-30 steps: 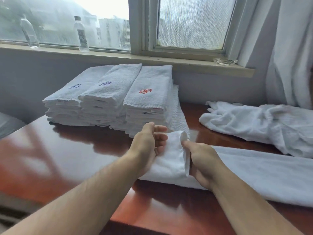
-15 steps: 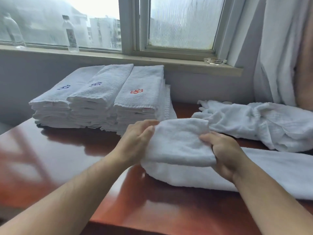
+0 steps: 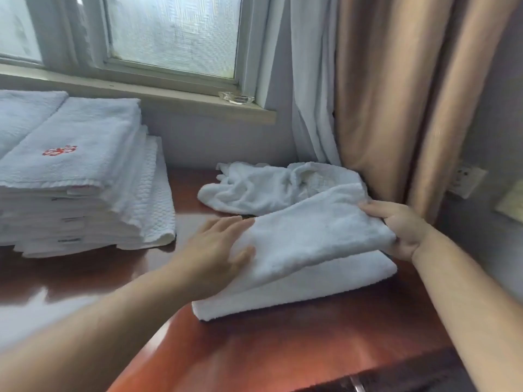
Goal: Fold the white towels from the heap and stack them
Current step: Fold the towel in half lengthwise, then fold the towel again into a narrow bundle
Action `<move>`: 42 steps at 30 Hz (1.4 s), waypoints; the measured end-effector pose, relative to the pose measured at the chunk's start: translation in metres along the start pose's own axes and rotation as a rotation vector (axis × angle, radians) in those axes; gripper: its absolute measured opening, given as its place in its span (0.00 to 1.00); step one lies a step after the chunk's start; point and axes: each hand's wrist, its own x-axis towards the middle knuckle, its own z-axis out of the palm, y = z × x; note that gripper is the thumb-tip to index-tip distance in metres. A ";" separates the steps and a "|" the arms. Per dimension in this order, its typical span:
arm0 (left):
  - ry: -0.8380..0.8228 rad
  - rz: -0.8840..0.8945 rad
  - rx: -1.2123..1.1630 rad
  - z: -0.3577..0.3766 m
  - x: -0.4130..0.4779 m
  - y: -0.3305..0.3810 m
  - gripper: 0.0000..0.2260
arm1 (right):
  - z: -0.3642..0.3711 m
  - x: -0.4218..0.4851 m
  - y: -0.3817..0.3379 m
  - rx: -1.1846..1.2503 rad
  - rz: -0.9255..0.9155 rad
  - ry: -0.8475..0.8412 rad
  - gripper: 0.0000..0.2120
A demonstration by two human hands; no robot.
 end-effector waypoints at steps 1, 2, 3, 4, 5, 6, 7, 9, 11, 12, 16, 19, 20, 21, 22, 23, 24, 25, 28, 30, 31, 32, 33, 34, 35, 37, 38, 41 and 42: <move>-0.034 -0.002 0.035 0.006 0.005 0.005 0.28 | -0.010 0.002 -0.002 -0.073 0.025 0.047 0.15; -0.065 -0.009 0.070 0.011 0.010 0.008 0.28 | -0.017 0.004 -0.002 -0.162 0.051 0.087 0.15; -0.092 -0.015 0.102 0.017 0.014 0.011 0.29 | -0.024 0.007 0.000 -0.268 0.073 0.121 0.14; -0.115 -0.020 0.132 0.022 0.017 0.013 0.30 | -0.029 0.009 0.003 -0.389 0.087 0.152 0.14; -0.140 -0.027 0.158 0.027 0.019 0.014 0.31 | -0.032 0.011 0.008 -0.511 0.094 0.179 0.14; -0.161 -0.038 0.182 0.032 0.020 0.015 0.32 | -0.033 0.012 0.014 -0.614 0.087 0.216 0.15; -0.171 -0.049 0.204 0.036 0.020 0.016 0.34 | -0.035 0.014 0.020 -0.664 0.073 0.252 0.16; -0.149 -0.053 0.235 0.040 0.021 0.017 0.38 | -0.038 0.016 0.032 -0.604 0.065 0.308 0.13; -0.132 -0.039 0.242 0.042 0.023 0.017 0.40 | -0.040 0.017 0.041 -0.512 0.054 0.366 0.09; -0.131 -0.034 0.244 0.043 0.025 0.017 0.40 | -0.042 0.019 0.046 -0.496 0.045 0.391 0.08; -0.175 -0.031 0.277 0.048 0.029 0.015 0.38 | -0.043 0.020 0.059 -0.557 -0.030 0.474 0.08; -0.193 -0.043 0.294 0.053 0.030 0.012 0.37 | -0.038 0.019 0.066 -0.794 -0.118 0.545 0.05; -0.198 -0.042 0.295 0.054 0.030 0.012 0.38 | -0.036 0.019 0.068 -0.884 -0.126 0.560 0.06; -0.202 -0.038 0.295 0.055 0.030 0.011 0.38 | -0.035 0.018 0.070 -0.941 -0.120 0.576 0.08; -0.202 -0.034 0.296 0.055 0.030 0.011 0.38 | -0.035 0.017 0.071 -0.982 -0.104 0.596 0.09; -0.201 -0.033 0.295 0.056 0.030 0.010 0.38 | -0.034 0.016 0.069 -1.030 -0.076 0.612 0.10; -0.199 -0.033 0.291 0.056 0.030 0.010 0.38 | -0.032 0.015 0.067 -1.084 -0.037 0.620 0.11; -0.198 -0.035 0.286 0.057 0.029 0.009 0.38 | -0.030 0.013 0.063 -1.145 0.005 0.629 0.13; -0.197 -0.041 0.277 0.059 0.028 0.010 0.38 | -0.016 0.007 0.054 -1.437 -0.001 0.737 0.17; -0.201 -0.043 0.271 0.058 0.029 0.009 0.38 | -0.001 0.006 0.047 -1.554 -0.194 0.781 0.16; -0.204 -0.042 0.274 0.058 0.029 0.008 0.38 | 0.009 0.005 0.046 -1.518 -0.304 0.727 0.16; -0.202 -0.040 0.279 0.059 0.029 0.008 0.37 | 0.020 0.005 0.047 -1.437 -0.378 0.631 0.16; -0.201 -0.041 0.286 0.060 0.029 0.010 0.37 | 0.031 0.005 0.050 -1.349 -0.386 0.517 0.19; -0.209 -0.043 0.285 0.059 0.030 0.011 0.37 | 0.042 0.005 0.056 -1.279 -0.329 0.390 0.25; -0.227 -0.043 0.268 0.058 0.030 0.011 0.36 | 0.054 0.004 0.063 -1.258 -0.243 0.269 0.30; -0.252 -0.032 0.189 0.052 0.033 0.009 0.33 | 0.065 0.004 0.079 -1.388 -0.094 0.135 0.34; -0.245 -0.025 0.119 0.046 0.036 0.006 0.30 | 0.067 0.005 0.082 -1.452 -0.062 0.129 0.34; -0.093 -0.076 -0.120 0.023 0.031 -0.019 0.22 | 0.078 0.001 0.078 -1.539 -0.148 0.216 0.30; -0.065 -0.125 -0.117 0.017 0.026 -0.030 0.23 | 0.086 -0.003 0.078 -1.493 -0.253 0.255 0.26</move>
